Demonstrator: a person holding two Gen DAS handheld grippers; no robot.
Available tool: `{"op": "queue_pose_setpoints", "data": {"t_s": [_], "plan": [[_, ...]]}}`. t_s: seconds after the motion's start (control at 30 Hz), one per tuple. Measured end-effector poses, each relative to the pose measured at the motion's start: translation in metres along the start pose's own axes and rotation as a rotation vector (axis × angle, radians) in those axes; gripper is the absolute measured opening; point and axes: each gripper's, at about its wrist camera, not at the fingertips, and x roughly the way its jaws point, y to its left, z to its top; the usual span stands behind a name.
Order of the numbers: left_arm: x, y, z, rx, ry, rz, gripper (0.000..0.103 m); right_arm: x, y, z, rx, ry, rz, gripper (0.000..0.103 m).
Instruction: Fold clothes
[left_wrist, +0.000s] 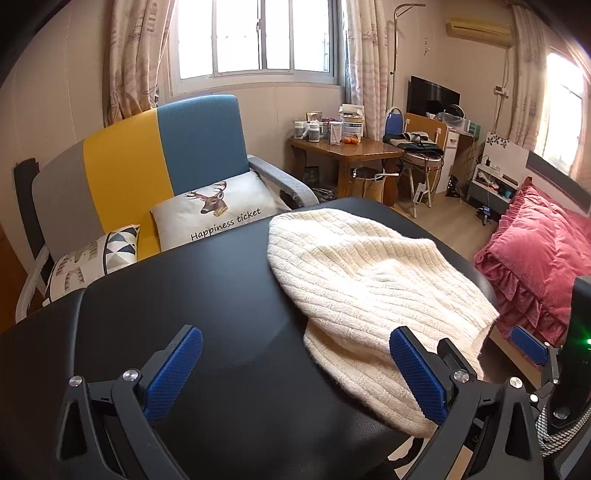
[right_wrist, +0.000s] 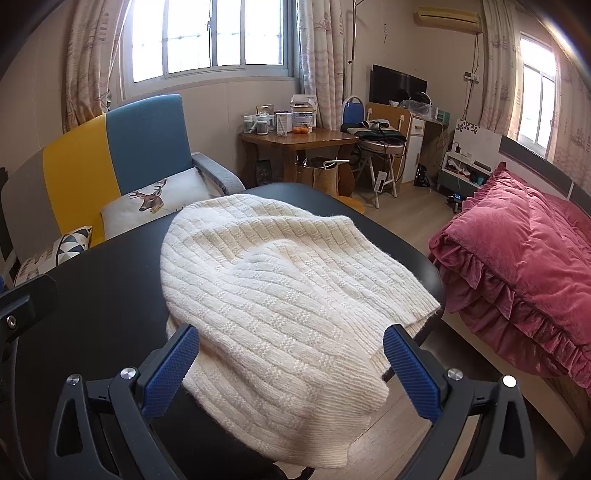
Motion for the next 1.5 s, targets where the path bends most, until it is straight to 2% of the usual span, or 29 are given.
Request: {"op": "queue_pose_setpoints", "data": {"t_s": [0.53, 0.67, 0.83, 1.0, 1.1, 1.17, 1.23, 1.3, 1.37, 1.43, 1.5], "plan": [[0.007, 0.015, -0.015, -0.032, 0.03, -0.044, 0.103, -0.005, 0.013, 0.001, -0.042, -0.015, -0.018, 0.102], [0.006, 0.023, -0.021, -0.053, 0.016, -0.117, 0.103, -0.004, 0.017, 0.001, -0.055, -0.015, -0.014, 0.102], [0.01, 0.032, -0.025, -0.112, 0.06, -0.178, 0.103, -0.002, 0.021, 0.0, -0.061, -0.009, -0.005, 0.102], [0.009, 0.037, -0.032, -0.129, 0.042, -0.144, 0.103, 0.001, 0.022, -0.003, -0.068, 0.005, 0.022, 0.102], [0.013, 0.043, -0.041, -0.13, 0.063, -0.15, 0.103, 0.003, 0.018, -0.007, -0.056, 0.023, 0.146, 0.102], [0.02, 0.052, -0.049, -0.15, 0.102, -0.149, 0.103, 0.006, 0.014, -0.008, -0.023, 0.046, 0.264, 0.102], [0.029, 0.066, -0.059, -0.194, 0.155, -0.17, 0.103, 0.009, 0.011, -0.006, 0.006, 0.054, 0.372, 0.101], [0.035, 0.087, -0.074, -0.263, 0.192, -0.182, 0.103, 0.016, 0.012, 0.001, 0.021, 0.084, 0.449, 0.094], [0.036, 0.106, -0.086, -0.303, 0.207, -0.17, 0.103, 0.025, 0.013, 0.01, 0.066, 0.119, 0.532, 0.093], [0.035, 0.126, -0.098, -0.343, 0.213, -0.142, 0.103, 0.037, 0.017, 0.022, 0.114, 0.143, 0.556, 0.092], [0.032, 0.142, -0.107, -0.355, 0.211, -0.099, 0.103, 0.043, 0.028, 0.039, 0.077, 0.126, 0.584, 0.092]]}}
